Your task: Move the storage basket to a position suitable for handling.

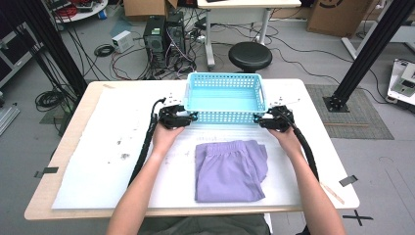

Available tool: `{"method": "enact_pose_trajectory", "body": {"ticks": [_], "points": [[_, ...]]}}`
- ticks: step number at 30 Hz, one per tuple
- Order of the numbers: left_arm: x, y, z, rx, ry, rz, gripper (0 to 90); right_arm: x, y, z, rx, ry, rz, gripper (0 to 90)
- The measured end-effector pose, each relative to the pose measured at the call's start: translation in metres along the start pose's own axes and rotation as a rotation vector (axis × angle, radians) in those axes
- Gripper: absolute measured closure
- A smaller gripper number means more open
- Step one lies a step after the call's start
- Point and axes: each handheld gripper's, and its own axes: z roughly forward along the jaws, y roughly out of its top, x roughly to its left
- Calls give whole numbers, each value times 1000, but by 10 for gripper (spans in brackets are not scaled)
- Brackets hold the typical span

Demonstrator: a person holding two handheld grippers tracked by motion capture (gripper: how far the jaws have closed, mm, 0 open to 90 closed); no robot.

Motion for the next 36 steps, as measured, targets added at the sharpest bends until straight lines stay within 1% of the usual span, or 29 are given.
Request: {"method": "enact_pose_trajectory", "body": {"ticks": [4, 5, 6, 9, 10, 11, 12, 15, 20, 27, 31, 33, 34, 35, 36], "points": [[-7, -4, -9, 4, -2, 7, 418, 6, -6, -6, -8, 12, -4, 417], [-9, -5, -11, 8, -5, 11, 419, 7, -7, -8, -14, 15, -11, 417], [-11, -5, -13, 15, -3, 19, 419, 9, -9, -10, -12, 17, -8, 418], [-18, -8, -21, 22, -5, 27, 419, 14, -12, -17, -4, 26, -10, 418], [-21, -10, -23, 21, -4, 24, 419, 15, -13, -19, -8, 25, -17, 418], [-23, -11, -25, 21, -5, 26, 419, 17, -14, -22, -7, 26, -13, 418], [-25, -12, -27, 24, -2, 32, 419, 19, -16, -23, -6, 27, -14, 418], [-31, -14, -32, 25, -6, 36, 419, 24, -21, -29, -14, 29, -12, 418], [-40, -19, -39, 23, 2, 46, 419, 28, -26, -36, -17, 32, -14, 418], [-47, -22, -45, 17, 5, 44, 419, 34, -30, -42, -22, 31, -18, 417], [-51, -23, -47, 18, 10, 53, 419, 35, -32, -45, -23, 33, -22, 417], [-51, -23, -47, 24, 18, 69, 419, 35, -32, -45, -22, 33, -23, 417], [-51, -23, -46, 23, 16, 65, 417, 35, -32, -45, -20, 35, -24, 417], [-52, -23, -46, 20, 12, 58, 396, 35, -32, -45, -18, 33, -27, 418], [-53, -23, -46, 17, 21, 50, 360, 35, -32, -45, -16, 31, -33, 418]]}}
